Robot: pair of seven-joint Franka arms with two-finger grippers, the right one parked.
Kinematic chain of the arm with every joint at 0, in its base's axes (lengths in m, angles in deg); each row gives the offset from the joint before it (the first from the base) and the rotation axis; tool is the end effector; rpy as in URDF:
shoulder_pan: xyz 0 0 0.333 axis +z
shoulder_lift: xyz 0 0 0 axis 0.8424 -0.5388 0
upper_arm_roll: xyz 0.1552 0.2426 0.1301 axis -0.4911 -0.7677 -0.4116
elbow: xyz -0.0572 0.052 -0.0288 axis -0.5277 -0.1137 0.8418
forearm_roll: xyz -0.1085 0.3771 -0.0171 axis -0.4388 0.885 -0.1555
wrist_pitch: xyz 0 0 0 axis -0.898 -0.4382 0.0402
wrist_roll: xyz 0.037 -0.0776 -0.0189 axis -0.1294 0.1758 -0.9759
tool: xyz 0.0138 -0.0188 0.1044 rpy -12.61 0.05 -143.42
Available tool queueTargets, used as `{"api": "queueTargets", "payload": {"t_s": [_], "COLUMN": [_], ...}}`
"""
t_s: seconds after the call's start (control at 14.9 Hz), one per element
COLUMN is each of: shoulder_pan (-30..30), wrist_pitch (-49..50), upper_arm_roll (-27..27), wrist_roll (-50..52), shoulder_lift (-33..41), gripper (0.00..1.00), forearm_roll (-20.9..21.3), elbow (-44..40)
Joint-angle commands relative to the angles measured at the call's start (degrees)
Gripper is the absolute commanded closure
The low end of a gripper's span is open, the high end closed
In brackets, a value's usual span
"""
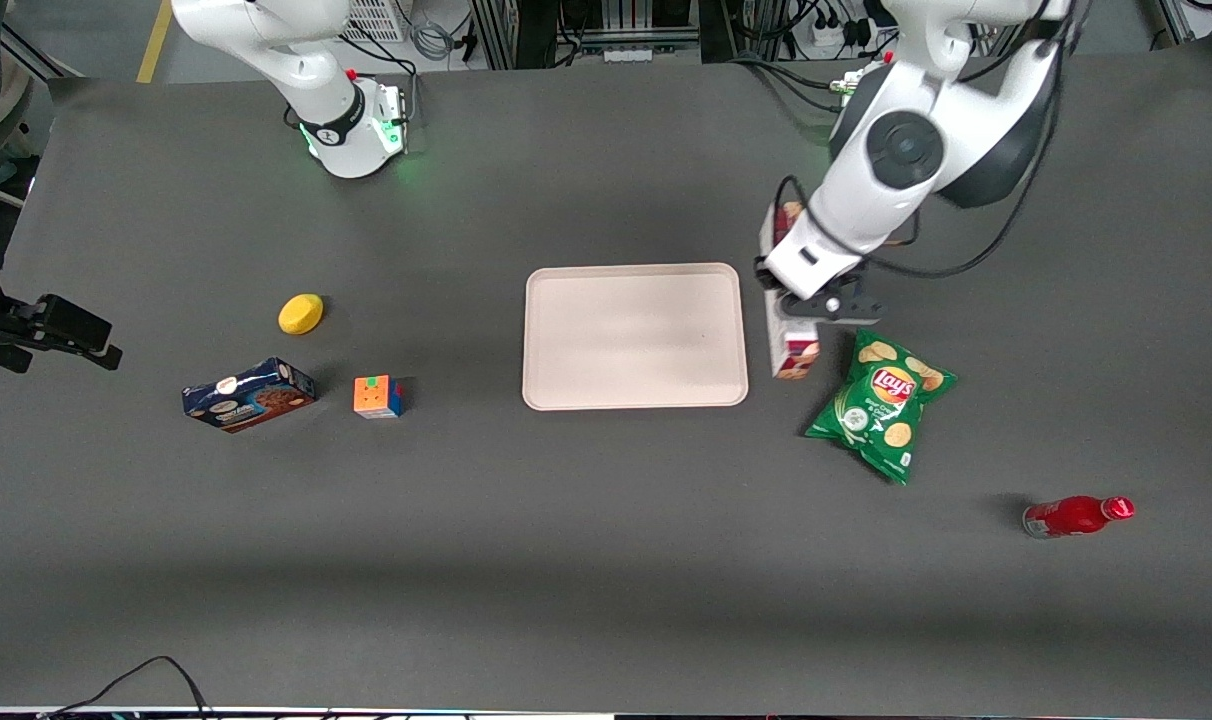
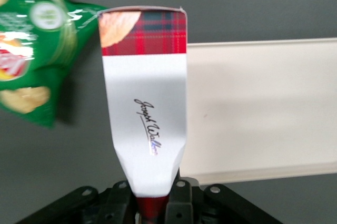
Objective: Place red cookie box on tray
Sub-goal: 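Carry the held cookie box over to the white tray's edge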
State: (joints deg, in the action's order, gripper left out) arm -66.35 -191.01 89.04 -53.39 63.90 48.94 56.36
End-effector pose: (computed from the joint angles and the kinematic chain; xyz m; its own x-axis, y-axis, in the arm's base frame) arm 0.4621 -0.2779 0.3874 0.9961 -0.0174 -0.0864 -0.0100 -0.9963 0.0852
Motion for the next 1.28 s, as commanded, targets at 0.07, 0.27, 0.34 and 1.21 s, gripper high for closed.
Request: {"api": "queueTargets", "payload": {"t_s": [0.07, 0.27, 0.34, 1.21], "shoulder_pan": [-4.0, -6.8, -7.3, -9.7], "wrist_pitch": [-9.5, -13.2, -13.3, -19.9], "upper_arm_roll": [-0.4, -0.4, -0.4, -0.7], "wrist_roll": [6.2, 8.8, 8.9, 12.9], "shoulder_lift": [-11.3, -15.0, -15.3, -18.6], "gripper": [0.80, 0.80, 0.80, 0.79], "forearm_roll": [0.5, 0.6, 0.6, 7.3], "elbow": [-2.8, -2.5, -2.4, 0.8]}}
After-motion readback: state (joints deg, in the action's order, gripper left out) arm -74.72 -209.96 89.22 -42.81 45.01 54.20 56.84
